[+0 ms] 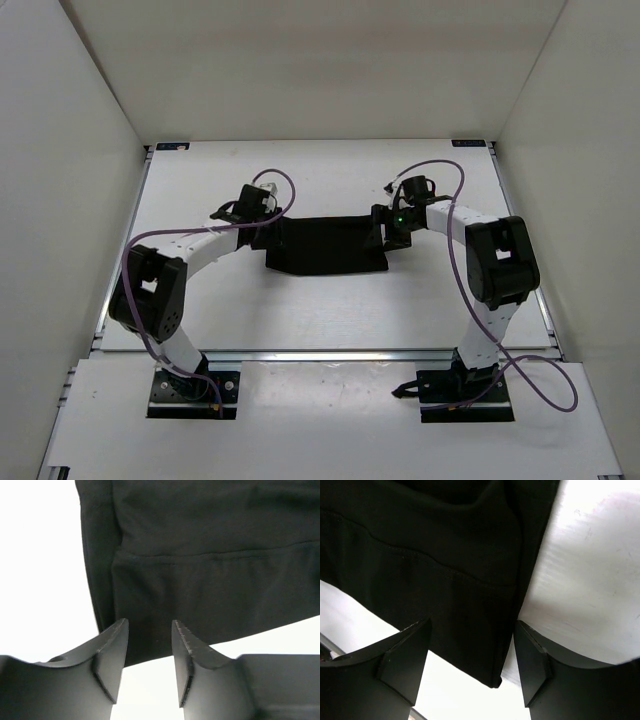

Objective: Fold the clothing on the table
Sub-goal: Fold the skirt

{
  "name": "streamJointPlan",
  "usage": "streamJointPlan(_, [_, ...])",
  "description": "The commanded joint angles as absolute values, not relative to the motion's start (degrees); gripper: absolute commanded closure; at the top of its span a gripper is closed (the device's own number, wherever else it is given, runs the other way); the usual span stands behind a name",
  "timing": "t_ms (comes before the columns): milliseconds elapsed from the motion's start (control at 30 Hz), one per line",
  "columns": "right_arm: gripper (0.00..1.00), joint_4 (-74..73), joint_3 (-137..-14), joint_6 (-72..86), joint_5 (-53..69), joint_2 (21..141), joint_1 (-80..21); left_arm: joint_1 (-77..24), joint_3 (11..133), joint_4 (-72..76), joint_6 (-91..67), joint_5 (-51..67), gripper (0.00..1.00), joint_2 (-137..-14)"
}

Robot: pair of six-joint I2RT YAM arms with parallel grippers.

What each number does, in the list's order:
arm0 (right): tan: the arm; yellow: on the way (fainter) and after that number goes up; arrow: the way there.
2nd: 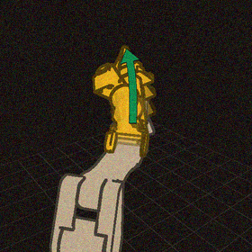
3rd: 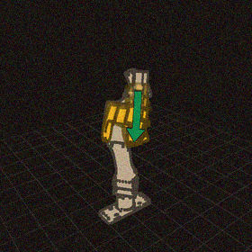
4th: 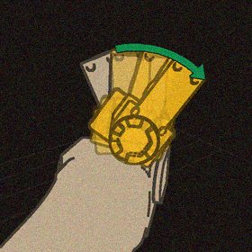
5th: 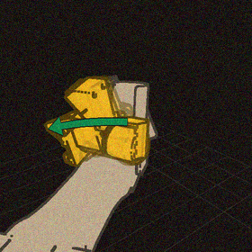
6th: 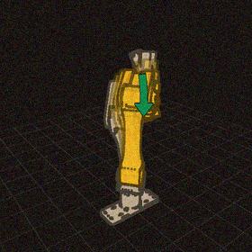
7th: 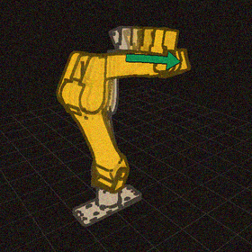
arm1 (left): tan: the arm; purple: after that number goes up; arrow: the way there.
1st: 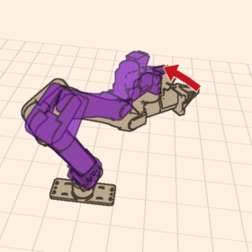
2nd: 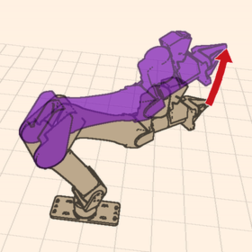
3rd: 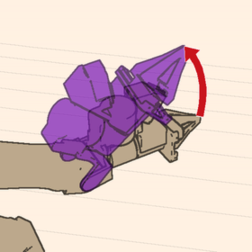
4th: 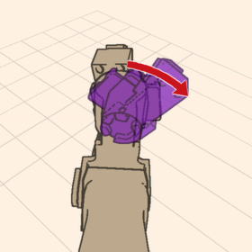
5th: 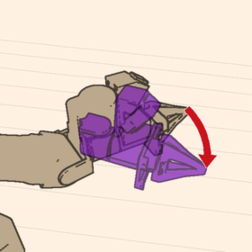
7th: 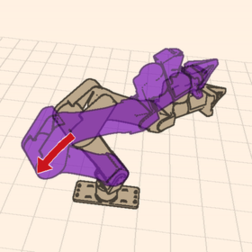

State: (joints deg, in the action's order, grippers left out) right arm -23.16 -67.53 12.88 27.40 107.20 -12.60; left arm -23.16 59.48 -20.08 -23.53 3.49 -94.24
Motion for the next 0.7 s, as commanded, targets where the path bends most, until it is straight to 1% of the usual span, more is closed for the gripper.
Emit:
streamJointPlan(0, [0.36, -20.74, -67.14, 12.4, 25.58, 107.67, -12.74, -22.77, 59.32, -21.44, -22.07, 1.76, 0.47, -94.83])
streamJointPlan(100, [0.36, -20.92, -67.41, 12.31, 24.96, 108.54, -12.48, -23.2, 59.59, -22.85, -21.53, 1.14, 0.4, -95.71])
streamJointPlan(133, [0.36, -21.27, -67.33, 12.48, 24.96, 108.81, -12.74, -23.29, 59.68, -22.76, -21.01, 1.14, 0.36, -95.89])
streamJointPlan(167, [0.36, -21.18, -67.59, 12.05, 24.7, 109.33, -13.01, -23.29, 59.07, -22.5, -21.18, 0.88, 0.34, -95.98])
streamJointPlan(233, [0.36, -21.97, -67.5, 11.87, 23.91, 109.42, -13.09, -23.55, 58.8, -22.5, -21.01, 0.53, 0.24, -95.98])
streamJointPlan(300, [0.37, -21.71, -67.33, 11.95, 23.38, 109.6, -13.36, -23.2, 58.71, -22.41, -21.44, 0.09, 0.21, -96.5])
streamJointPlan(367, [0.39, -21.36, -67.06, 11.78, 23.38, 109.69, -13.19, -23.29, 58.88, -22.76, -21.18, 0.09, 0.22, -96.77])
streamJointPlan(433, [0.49, -21.27, -67.06, 11.87, 23.73, 109.95, -13.01, -22.85, 58.8, -23.03, -21.18, 0.09, 0.25, -96.94])
streamJointPlan(467, [0.5, -21.36, -67.06, 11.87, 23.73, 110.56, -12.83, -22.94, 59.06, -23.2, -20.83, 0.09, 0.26, -97.12])
streamJointPlan(500, [0.54, -21.36, -67.32, 11.95, 24.17, 110.74, -13.01, -22.59, 58.98, -23.12, -21.09, 0.09, 0.27, -97.38])
streamJointPlan(533, [0.6, -21.36, -67.41, 11.87, 24.43, 110.83, -12.66, -22.85, 58.63, -23.12, -21.27, 0.17, 0.29, -97.47])
streamJointPlan(600, [0.66, -21.53, -68.11, 11.78, 24.7, 111.44, -12.48, -23.03, 59.32, -23.64, -21.18, 0.09, 0.33, -98.26])
streamJointPlan(667, [0.73, -22.32, -68.81, 11.42, 24.78, 111.97, -12.05, -23.29, 60.2, -23.99, -20.83, 0.09, 0.41, -99.48])
